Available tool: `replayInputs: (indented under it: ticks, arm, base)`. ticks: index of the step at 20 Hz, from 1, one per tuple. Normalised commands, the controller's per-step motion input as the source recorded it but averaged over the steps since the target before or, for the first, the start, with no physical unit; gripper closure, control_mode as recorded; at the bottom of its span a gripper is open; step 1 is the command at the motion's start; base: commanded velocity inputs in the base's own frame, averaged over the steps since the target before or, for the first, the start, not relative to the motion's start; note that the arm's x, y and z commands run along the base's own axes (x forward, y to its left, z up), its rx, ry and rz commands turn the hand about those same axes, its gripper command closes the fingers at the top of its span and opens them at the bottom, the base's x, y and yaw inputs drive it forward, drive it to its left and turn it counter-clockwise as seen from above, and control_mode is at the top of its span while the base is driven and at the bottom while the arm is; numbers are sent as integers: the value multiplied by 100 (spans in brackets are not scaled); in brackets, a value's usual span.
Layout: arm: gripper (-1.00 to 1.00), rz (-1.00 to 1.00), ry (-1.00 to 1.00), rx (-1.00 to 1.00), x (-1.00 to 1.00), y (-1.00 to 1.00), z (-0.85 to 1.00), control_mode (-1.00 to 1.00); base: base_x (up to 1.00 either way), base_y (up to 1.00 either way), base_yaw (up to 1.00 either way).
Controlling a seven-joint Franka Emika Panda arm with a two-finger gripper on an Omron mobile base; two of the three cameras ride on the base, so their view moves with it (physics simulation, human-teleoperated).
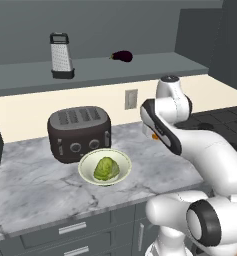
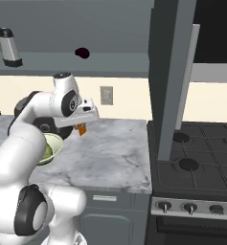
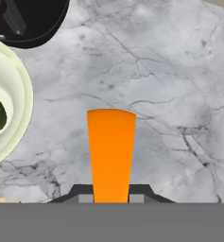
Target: Pick the cheese from the fridge and the cheese grater from the cabinet and place them next to the salad bowl.
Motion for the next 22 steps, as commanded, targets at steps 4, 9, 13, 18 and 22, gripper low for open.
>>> replayInputs:
  ticks: [4,9,13,18,22]
  arm:
    - [100,0,-7,0,10,0,0,-100]
    - [100,1,-10,6,0,0,-25,-100]
    - [100,6,-3,8,0,0,-51,-100]
    - [100,6,0,1,1,1,-23,-100]
    - [100,0,0,0,25,25,-41,-100]
  base:
    - [0,0,0]
    - [0,0,0]
    - [0,0,0]
    - [0,0,0]
    - [0,0,0]
